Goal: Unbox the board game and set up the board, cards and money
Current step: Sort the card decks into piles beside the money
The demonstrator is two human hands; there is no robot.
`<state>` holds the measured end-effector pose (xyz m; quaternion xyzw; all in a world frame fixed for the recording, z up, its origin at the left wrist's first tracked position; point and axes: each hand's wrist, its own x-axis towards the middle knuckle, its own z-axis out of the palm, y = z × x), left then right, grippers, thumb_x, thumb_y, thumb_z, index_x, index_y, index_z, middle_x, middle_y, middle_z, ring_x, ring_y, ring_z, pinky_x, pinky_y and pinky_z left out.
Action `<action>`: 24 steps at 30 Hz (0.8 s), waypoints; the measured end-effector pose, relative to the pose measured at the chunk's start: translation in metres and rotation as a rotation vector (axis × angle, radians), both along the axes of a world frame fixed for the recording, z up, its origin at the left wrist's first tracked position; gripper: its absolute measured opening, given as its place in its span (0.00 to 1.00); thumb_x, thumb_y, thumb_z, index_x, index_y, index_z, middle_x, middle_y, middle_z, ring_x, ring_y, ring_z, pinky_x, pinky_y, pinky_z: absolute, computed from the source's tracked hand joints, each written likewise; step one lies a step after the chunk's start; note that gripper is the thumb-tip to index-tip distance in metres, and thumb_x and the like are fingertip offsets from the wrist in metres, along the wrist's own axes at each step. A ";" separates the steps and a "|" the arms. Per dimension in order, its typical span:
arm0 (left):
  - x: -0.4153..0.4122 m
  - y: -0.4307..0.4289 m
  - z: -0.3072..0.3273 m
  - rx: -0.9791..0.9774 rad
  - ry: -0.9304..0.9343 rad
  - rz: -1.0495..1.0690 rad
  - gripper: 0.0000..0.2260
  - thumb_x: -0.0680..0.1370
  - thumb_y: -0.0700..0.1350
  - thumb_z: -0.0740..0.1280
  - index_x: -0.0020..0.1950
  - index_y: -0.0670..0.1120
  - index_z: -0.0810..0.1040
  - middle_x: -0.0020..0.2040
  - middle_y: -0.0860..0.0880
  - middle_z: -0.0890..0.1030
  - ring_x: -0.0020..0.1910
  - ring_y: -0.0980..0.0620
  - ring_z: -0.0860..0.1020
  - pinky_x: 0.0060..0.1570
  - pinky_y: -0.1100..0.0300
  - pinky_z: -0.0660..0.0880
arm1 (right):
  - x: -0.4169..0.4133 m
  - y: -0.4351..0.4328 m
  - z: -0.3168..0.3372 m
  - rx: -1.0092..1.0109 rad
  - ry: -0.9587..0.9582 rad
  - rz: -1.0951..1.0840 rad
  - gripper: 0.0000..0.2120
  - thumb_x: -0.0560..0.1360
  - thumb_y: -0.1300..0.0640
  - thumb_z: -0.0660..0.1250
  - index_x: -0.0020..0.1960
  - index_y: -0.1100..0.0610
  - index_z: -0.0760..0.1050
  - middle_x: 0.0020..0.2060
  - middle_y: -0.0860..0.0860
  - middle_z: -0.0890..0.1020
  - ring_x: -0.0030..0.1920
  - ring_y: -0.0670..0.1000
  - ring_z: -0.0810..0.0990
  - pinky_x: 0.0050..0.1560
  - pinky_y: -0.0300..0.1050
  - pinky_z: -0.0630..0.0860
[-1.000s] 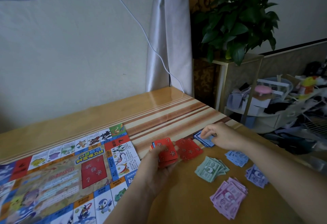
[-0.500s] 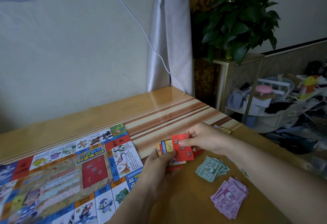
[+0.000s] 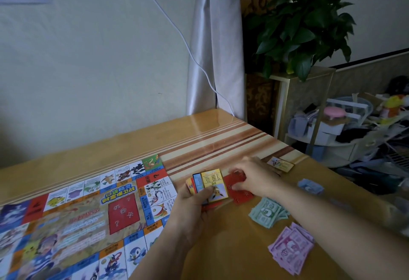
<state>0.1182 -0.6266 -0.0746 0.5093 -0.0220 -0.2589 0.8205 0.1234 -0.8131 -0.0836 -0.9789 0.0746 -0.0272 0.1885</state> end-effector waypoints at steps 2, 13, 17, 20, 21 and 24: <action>0.001 0.001 -0.003 0.034 -0.013 -0.007 0.06 0.77 0.31 0.63 0.50 0.39 0.77 0.40 0.41 0.85 0.35 0.48 0.84 0.29 0.61 0.79 | -0.003 0.004 0.010 0.097 -0.169 -0.031 0.16 0.74 0.49 0.69 0.61 0.49 0.77 0.56 0.46 0.75 0.61 0.47 0.71 0.57 0.39 0.69; 0.006 -0.009 -0.007 0.038 0.064 -0.015 0.06 0.75 0.35 0.67 0.51 0.39 0.77 0.40 0.42 0.84 0.36 0.49 0.83 0.36 0.58 0.81 | -0.012 -0.005 0.042 0.749 -0.019 -0.065 0.03 0.75 0.63 0.68 0.48 0.57 0.76 0.38 0.53 0.82 0.30 0.44 0.76 0.32 0.37 0.71; 0.013 -0.009 -0.005 -0.112 0.159 0.029 0.07 0.77 0.35 0.64 0.54 0.37 0.77 0.42 0.41 0.84 0.43 0.47 0.81 0.33 0.59 0.81 | -0.008 -0.050 0.035 1.027 -0.241 -0.417 0.15 0.77 0.69 0.62 0.59 0.54 0.67 0.48 0.58 0.78 0.38 0.55 0.82 0.37 0.44 0.79; 0.014 -0.013 -0.005 -0.200 0.257 0.027 0.11 0.79 0.36 0.60 0.59 0.35 0.75 0.48 0.38 0.82 0.45 0.44 0.81 0.35 0.56 0.82 | -0.002 -0.080 0.015 0.804 -0.279 -0.588 0.14 0.78 0.70 0.60 0.59 0.55 0.72 0.50 0.60 0.78 0.44 0.59 0.83 0.34 0.44 0.82; 0.013 -0.014 -0.004 -0.224 0.274 0.017 0.11 0.79 0.35 0.58 0.60 0.34 0.74 0.49 0.37 0.82 0.45 0.44 0.81 0.37 0.55 0.82 | 0.000 -0.087 0.007 0.674 -0.300 -0.614 0.13 0.77 0.69 0.61 0.58 0.58 0.74 0.53 0.60 0.78 0.47 0.59 0.83 0.35 0.46 0.82; 0.010 -0.016 -0.005 -0.227 0.261 -0.008 0.12 0.79 0.32 0.55 0.59 0.33 0.73 0.46 0.37 0.83 0.41 0.44 0.84 0.34 0.55 0.82 | 0.002 -0.094 -0.009 0.304 -0.285 -0.633 0.10 0.77 0.63 0.65 0.58 0.60 0.77 0.54 0.58 0.80 0.51 0.58 0.80 0.43 0.46 0.75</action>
